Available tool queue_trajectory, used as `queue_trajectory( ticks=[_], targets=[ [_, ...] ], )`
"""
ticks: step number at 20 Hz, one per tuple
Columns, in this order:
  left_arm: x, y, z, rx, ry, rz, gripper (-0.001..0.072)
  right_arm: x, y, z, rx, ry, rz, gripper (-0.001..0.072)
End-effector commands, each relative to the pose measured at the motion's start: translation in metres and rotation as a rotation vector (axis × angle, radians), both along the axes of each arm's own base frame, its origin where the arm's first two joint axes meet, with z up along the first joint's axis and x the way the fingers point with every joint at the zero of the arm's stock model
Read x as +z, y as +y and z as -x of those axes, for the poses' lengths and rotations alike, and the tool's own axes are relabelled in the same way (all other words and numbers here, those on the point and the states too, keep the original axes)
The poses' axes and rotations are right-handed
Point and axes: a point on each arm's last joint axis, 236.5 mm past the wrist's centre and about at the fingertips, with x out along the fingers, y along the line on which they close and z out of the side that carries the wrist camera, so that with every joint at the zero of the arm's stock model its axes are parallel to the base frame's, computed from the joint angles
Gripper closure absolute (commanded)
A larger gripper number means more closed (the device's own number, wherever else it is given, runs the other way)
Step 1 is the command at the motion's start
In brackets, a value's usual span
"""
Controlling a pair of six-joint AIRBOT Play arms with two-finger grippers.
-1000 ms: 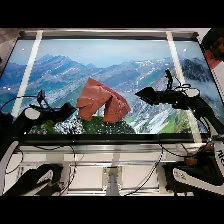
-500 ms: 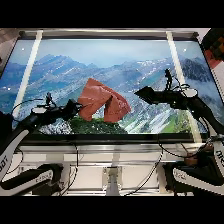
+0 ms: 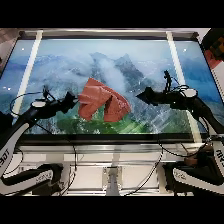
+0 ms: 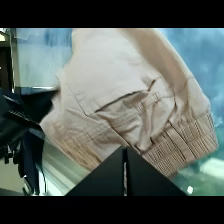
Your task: Fold the clothes and pants, and hang the long-sleeved shirts on hangers.
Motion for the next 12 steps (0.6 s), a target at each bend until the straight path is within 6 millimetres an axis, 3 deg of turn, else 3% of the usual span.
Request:
queue_trajectory(
  ticks=[1,3,6,7,9,12],
  targets=[
    [0.032,0.002,-0.024,-0.007,-0.094,-0.022,0.0697,-0.020,0.002,0.014,0.003,0.093,-0.016,0.0682],
    [0.045,0.002,-0.033,-0.018,-0.134,-0.034,0.0697,-0.040,0.001,0.026,-0.005,0.150,-0.012,0.0682],
    [0.047,0.002,-0.033,-0.025,-0.139,-0.040,0.0697,-0.069,-0.006,0.038,-0.110,0.274,-0.019,0.0679],
    [0.047,0.001,-0.033,-0.028,-0.137,-0.037,0.0697,-0.079,-0.008,0.043,-0.167,0.345,-0.031,0.0616],
    [0.047,0.000,-0.033,-0.029,-0.138,-0.037,0.0697,-0.099,-0.006,0.053,-0.206,0.425,-0.012,0.0183],
    [0.047,-0.001,-0.032,-0.032,-0.138,-0.037,0.0696,-0.111,0.015,0.056,-0.208,0.457,-0.022,0.0187]
  ],
)
